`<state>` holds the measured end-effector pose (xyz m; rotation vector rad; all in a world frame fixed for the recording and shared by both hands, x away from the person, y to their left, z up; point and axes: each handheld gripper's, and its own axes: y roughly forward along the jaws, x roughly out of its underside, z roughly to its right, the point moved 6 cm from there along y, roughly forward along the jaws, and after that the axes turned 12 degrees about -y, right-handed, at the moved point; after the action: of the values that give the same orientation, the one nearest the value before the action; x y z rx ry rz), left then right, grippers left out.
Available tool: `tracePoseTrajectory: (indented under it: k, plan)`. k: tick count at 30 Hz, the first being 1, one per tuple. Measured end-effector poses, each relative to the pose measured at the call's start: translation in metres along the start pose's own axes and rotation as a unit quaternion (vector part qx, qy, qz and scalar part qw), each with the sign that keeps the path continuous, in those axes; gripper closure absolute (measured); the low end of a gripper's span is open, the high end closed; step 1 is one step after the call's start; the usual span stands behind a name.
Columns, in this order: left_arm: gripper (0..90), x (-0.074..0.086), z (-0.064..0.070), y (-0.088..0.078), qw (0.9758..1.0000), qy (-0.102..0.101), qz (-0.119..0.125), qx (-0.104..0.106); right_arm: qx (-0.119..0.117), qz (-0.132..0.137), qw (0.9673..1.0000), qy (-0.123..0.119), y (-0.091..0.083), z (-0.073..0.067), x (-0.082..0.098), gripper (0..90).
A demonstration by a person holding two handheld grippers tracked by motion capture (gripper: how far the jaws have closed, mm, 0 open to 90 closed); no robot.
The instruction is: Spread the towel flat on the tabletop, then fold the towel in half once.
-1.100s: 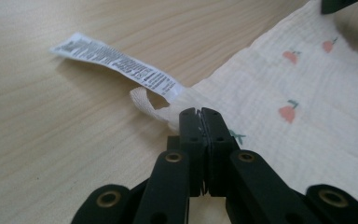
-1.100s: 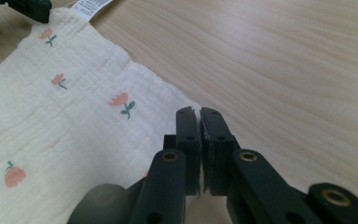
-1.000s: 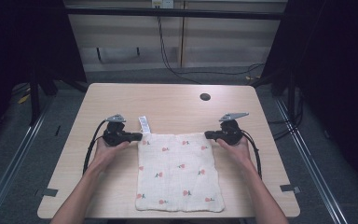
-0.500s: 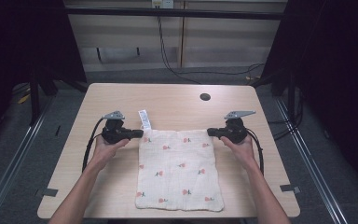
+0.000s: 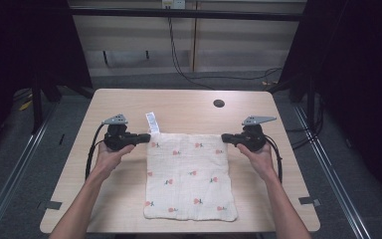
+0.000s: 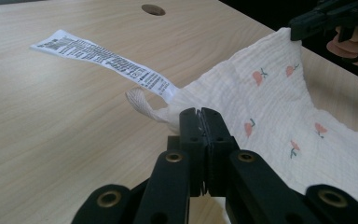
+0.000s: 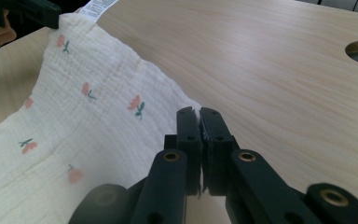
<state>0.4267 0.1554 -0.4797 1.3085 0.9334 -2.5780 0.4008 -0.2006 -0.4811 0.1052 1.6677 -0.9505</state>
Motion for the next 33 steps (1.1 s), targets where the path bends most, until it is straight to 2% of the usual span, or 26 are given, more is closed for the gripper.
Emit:
tracePoseTrajectory:
  k: [5, 10, 12, 16, 18, 20, 22, 23, 26, 28, 29, 31, 33]
  plan:
    - [88.8, -0.002, 0.010, -0.011, 0.9998, 0.018, 0.005, 0.001, -0.003, 0.008, 1.0000, -0.003, -0.007, -0.005, -0.004, 87.3]
    - [88.8, -0.002, 0.015, -0.018, 0.9998, 0.019, 0.009, 0.004, -0.005, 0.018, 0.9998, -0.006, -0.014, -0.009, -0.008, 87.3]
    - [88.8, 0.002, 0.021, -0.020, 0.9994, 0.033, -0.001, -0.001, -0.007, 0.012, 0.9998, -0.014, -0.017, -0.013, -0.009, 87.3]
    - [88.8, 0.009, 0.030, -0.024, 0.9989, 0.046, -0.012, -0.007, -0.006, 0.004, 0.9997, -0.023, -0.023, -0.018, -0.006, 87.3]
    - [88.8, 0.015, 0.031, -0.027, 0.9990, 0.042, -0.010, -0.010, -0.008, -0.001, 0.9996, -0.026, -0.025, -0.021, -0.004, 87.2]
    - [88.8, 0.020, 0.033, -0.030, 0.9994, 0.032, -0.009, -0.002, -0.012, -0.008, 0.9994, -0.031, -0.028, -0.023, -0.002, 87.2]
    - [88.8, 0.023, 0.033, -0.032, 0.9993, 0.034, -0.012, -0.009, -0.010, -0.010, 0.9994, -0.033, -0.030, -0.026, 0.000, 87.2]
    - [88.8, 0.024, 0.034, -0.032, 0.9994, 0.032, -0.013, -0.005, -0.013, -0.009, 0.9993, -0.033, -0.031, -0.027, 0.000, 87.2]
    - [88.8, 0.030, 0.038, -0.030, 0.9990, 0.037, -0.025, -0.005, -0.014, -0.010, 0.9993, -0.034, -0.033, -0.032, 0.003, 87.2]
    - [88.8, 0.032, 0.043, -0.031, 0.9991, 0.035, -0.025, -0.001, -0.015, -0.010, 0.9991, -0.037, -0.036, -0.035, 0.003, 87.2]
    - [88.8, 0.032, 0.046, -0.033, 0.9989, 0.042, -0.021, -0.002, -0.015, -0.008, 0.9991, -0.039, -0.039, -0.036, 0.003, 87.2]
    - [88.8, 0.032, 0.052, -0.037, 0.9989, 0.043, -0.016, 0.004, -0.013, -0.009, 0.9990, -0.041, -0.043, -0.039, 0.002, 87.2]
    - [88.9, 0.034, 0.055, -0.039, 0.9986, 0.047, -0.023, 0.002, -0.014, -0.010, 0.9989, -0.044, -0.047, -0.042, 0.002, 87.2]
